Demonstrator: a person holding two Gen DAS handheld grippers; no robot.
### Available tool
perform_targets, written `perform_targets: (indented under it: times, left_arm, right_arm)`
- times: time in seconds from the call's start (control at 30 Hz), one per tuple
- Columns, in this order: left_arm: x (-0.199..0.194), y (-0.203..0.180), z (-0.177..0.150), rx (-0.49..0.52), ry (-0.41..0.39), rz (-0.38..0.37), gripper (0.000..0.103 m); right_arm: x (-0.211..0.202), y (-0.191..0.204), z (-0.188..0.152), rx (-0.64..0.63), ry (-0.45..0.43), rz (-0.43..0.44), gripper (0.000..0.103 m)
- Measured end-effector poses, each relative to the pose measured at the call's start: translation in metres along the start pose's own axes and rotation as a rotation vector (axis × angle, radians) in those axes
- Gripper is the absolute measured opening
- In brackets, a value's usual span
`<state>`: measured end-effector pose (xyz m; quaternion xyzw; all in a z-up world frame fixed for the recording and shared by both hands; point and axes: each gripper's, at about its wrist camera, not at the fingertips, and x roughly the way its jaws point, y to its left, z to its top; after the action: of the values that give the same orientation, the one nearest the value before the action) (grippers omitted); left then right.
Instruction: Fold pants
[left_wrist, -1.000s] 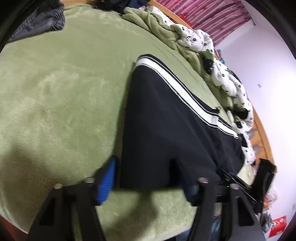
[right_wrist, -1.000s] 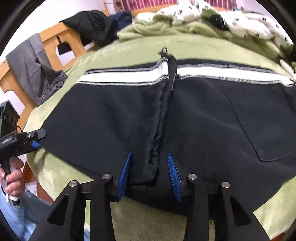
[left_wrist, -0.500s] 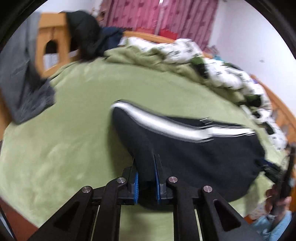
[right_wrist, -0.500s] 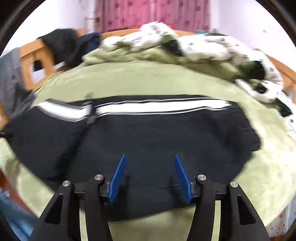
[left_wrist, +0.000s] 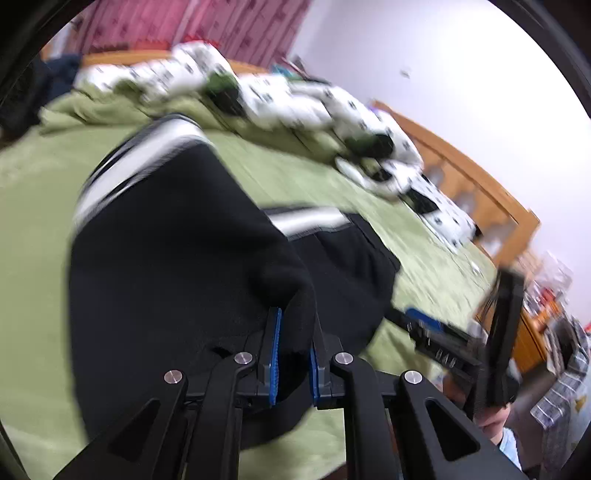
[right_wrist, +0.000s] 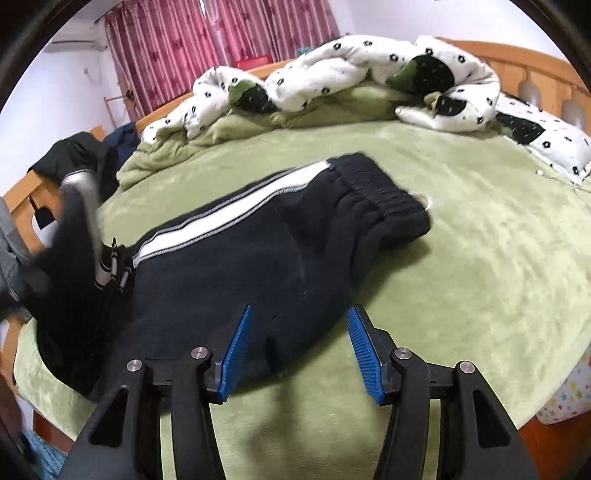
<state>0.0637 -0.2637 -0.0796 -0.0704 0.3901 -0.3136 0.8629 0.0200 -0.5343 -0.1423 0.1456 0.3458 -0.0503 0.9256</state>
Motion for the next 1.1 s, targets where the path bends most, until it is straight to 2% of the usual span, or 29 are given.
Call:
perform_targets:
  times: [0.07,0.13,0.2,0.23,0.27,0.3,0.37,0.47,0.53,0.63,0.67,0.7,0.73,0.77,0.83,0.97,1.1]
  left_arm:
    - [0.02,-0.002,-0.01,-0.007,0.06,-0.018,0.013]
    - [0.028,0.003,-0.018,-0.039,0.133,-0.07,0.017]
    - [0.011,0.007,-0.022,-0.055,0.091,-0.133,0.026]
    - [-0.004,0.008,-0.023,-0.043,0.046,-0.137,0.036]
    - [-0.019,0.008,-0.024,-0.02,0.004,-0.12,0.051]
    - [-0.035,0.01,-0.025,0.006,-0.034,-0.086,0.056]
    - [-0.053,0.015,-0.027,0.043,-0.053,-0.042,0.057]
    - [-0.078,0.028,-0.038,0.085,-0.078,0.1,0.057]
    - [-0.089,0.044,-0.045,0.071,-0.084,0.186,0.058]
    - [-0.094,0.073,-0.064,0.015,-0.044,0.23,0.058]
    - [-0.093,0.082,-0.065,0.005,-0.023,0.237,0.058]
    - [-0.09,0.088,-0.071,-0.005,0.005,0.241,0.058]
    - [-0.082,0.092,-0.076,-0.012,0.038,0.25,0.058]
    - [-0.075,0.093,-0.078,-0.016,0.05,0.257,0.058]
    - [-0.066,0.093,-0.085,-0.025,0.06,0.259,0.058]
    - [-0.047,0.084,-0.089,-0.073,0.042,0.201,0.058]
    - [-0.027,0.073,-0.089,-0.119,0.011,0.171,0.058]
  right_arm:
    - [-0.001,-0.003,0.002,0.027,0.002,0.036,0.054]
    - [0.001,-0.004,0.001,0.044,0.029,0.091,0.054]
    - [0.005,0.0,-0.001,0.037,0.054,0.132,0.054]
    - [0.007,0.005,-0.002,0.029,0.066,0.147,0.054]
    - [0.009,0.008,-0.003,0.022,0.075,0.159,0.054]
    - [0.011,0.014,-0.005,0.012,0.087,0.174,0.054]
    - [0.015,0.024,-0.006,0.0,0.102,0.208,0.054]
    - [0.021,0.044,-0.007,0.009,0.128,0.285,0.056]
    - [0.029,0.056,-0.006,0.031,0.15,0.333,0.064]
    - [0.048,0.076,-0.008,0.05,0.195,0.357,0.064]
    - [0.056,0.083,-0.008,0.051,0.215,0.372,0.063]
    - [0.063,0.089,-0.01,0.051,0.235,0.385,0.051]
    - [0.071,0.097,-0.011,0.039,0.254,0.397,0.026]
    - [0.073,0.105,-0.01,0.007,0.253,0.373,0.021]
    - [0.063,0.111,-0.001,-0.029,0.199,0.367,0.018]
    - [0.024,0.112,0.035,-0.041,0.101,0.441,0.017]
    - [0.0,0.105,0.069,-0.092,0.01,0.417,0.017]
